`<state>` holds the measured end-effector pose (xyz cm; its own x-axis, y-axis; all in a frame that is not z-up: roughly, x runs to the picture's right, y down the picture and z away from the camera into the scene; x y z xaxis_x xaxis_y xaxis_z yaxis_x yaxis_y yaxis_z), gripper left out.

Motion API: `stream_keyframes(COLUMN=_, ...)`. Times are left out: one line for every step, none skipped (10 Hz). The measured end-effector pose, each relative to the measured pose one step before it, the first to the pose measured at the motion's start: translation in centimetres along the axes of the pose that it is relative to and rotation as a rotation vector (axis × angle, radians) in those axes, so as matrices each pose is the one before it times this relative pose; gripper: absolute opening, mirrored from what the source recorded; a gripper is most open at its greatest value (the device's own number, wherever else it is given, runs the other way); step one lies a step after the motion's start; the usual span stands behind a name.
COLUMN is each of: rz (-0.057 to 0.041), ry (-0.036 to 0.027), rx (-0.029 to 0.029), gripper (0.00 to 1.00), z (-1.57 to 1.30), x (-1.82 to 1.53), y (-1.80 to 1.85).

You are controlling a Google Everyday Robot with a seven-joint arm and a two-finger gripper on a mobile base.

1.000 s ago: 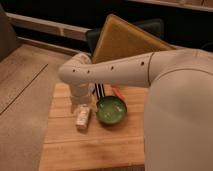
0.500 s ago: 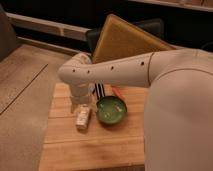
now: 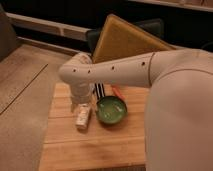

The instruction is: Drag the pepper across the table

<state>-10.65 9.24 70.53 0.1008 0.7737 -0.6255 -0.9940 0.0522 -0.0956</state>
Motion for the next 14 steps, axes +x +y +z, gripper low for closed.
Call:
stream_keyframes(rz=-0.0362, ry=-0.04966, rx=-0.02663, gripper=0.65, z=-0.849, x=-1.476, y=-0.627)
stream_keyframes(rz=-0.03678, ry=-0.05573, rx=-0.02584, gripper=0.65, z=-1.15, x=-1.648, y=-0.934)
stream_keyframes(rz=-0.02523, ry=-0.0515, rx=-0.01402, gripper=0.65, z=-1.241, x=-1.512, y=-1.382)
stream_keyframes(rz=-0.02207, ry=-0.05584, rx=-0.00523, gripper=0.65, z=-1.305, x=-1.6, y=-2.138)
stream_keyframes(rz=-0.01511, ry=-0.02654, rx=-0.00708, gripper=0.65, z=-0.667, x=-0.718, y=-0.682)
stream_keyframes(rz=-0.00635, ry=-0.00978, rx=0.00011, gripper=0.65, z=-0.212, x=-0.268, y=-0.292)
stream_keyframes(rz=-0.00704, ry=0.00119, rx=-0.00162, gripper=0.65, z=0.051, x=0.055, y=0.237)
stream_keyframes(rz=-0.01099, ry=0.00496, rx=-0.00076, gripper=0.65, z=0.32, x=0.161, y=0.465)
stream_keyframes(rz=-0.01484, ry=0.00461, rx=0.01167, gripper=0.65, z=0.894, x=0.131, y=0.352)
stream_keyframes(rz=0.00676, ry=-0.01105, rx=0.02462, gripper=0.65, z=0.47, x=-0.283, y=-1.397)
stream_keyframes(rz=0.02579, ry=-0.02813, rx=0.04558, gripper=0.65, z=0.412, x=-0.72, y=-3.847)
stream_keyframes(rz=0.00542, ry=-0.0148, rx=0.02134, gripper=0.65, z=0.324, x=-0.48, y=-2.233)
stream_keyframes(rz=0.00389, ry=-0.01432, rx=0.01623, gripper=0.65, z=0.524, x=-0.43, y=-2.873)
stream_keyframes(rz=-0.00791, ry=-0.01003, rx=-0.00383, gripper=0.65, z=0.844, x=-0.398, y=-2.134)
